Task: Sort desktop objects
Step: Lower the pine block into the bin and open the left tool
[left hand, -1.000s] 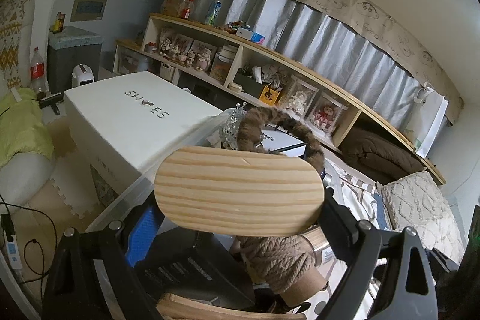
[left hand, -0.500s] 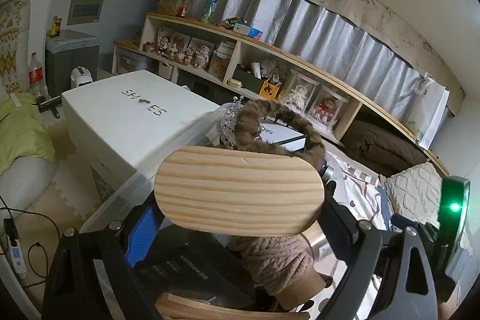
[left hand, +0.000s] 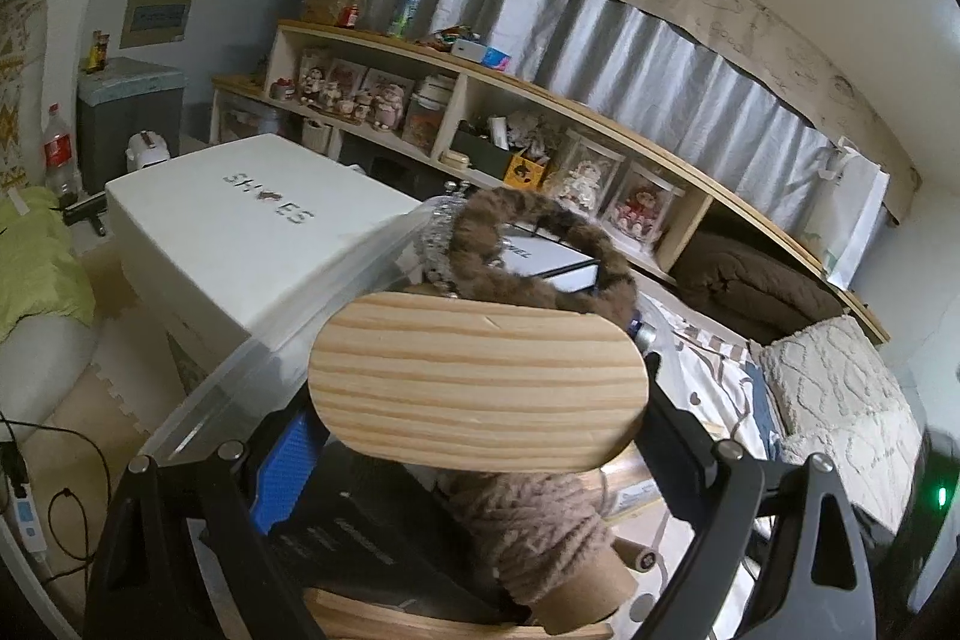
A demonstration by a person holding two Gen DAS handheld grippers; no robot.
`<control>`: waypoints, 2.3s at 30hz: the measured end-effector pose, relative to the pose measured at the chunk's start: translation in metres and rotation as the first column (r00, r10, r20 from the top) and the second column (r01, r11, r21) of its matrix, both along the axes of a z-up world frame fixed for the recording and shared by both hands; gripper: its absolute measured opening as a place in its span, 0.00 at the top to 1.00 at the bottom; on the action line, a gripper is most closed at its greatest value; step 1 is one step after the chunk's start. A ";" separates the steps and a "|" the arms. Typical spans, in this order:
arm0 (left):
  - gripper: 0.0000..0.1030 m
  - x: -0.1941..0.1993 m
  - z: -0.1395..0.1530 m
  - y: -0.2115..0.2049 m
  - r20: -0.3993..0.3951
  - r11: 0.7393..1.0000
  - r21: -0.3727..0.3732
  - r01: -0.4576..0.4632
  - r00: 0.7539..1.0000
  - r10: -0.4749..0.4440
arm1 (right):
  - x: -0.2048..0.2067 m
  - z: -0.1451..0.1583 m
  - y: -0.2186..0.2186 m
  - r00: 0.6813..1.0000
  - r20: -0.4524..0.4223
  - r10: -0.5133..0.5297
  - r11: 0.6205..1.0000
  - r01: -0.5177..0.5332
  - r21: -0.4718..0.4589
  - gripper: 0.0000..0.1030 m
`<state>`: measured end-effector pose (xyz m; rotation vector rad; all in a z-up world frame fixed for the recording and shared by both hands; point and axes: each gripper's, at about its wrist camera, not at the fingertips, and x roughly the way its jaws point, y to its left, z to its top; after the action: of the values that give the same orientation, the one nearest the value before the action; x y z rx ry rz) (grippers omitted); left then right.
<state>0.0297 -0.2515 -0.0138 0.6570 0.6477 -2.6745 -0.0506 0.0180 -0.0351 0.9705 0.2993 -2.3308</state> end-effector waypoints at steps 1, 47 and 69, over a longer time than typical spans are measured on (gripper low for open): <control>0.09 -0.001 0.001 0.003 0.000 1.000 -0.005 0.008 1.000 -0.008 | 0.007 -0.004 0.009 1.000 0.004 0.004 1.000 -0.004 0.005 0.09; 0.08 -0.181 0.010 0.142 0.859 0.262 -0.222 0.939 0.316 -0.404 | -0.003 -0.110 0.099 0.934 0.327 0.142 0.943 -0.027 -0.331 0.09; 0.01 -0.205 -0.008 0.136 0.903 0.247 -0.327 0.912 0.378 -0.202 | -0.011 -0.115 0.105 0.924 0.355 0.144 0.931 -0.005 -0.364 0.09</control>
<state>-0.1751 -0.1160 -0.0221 1.7736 -1.4147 -2.3903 -0.0621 0.1232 -0.1500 1.1644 -0.2341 -1.9763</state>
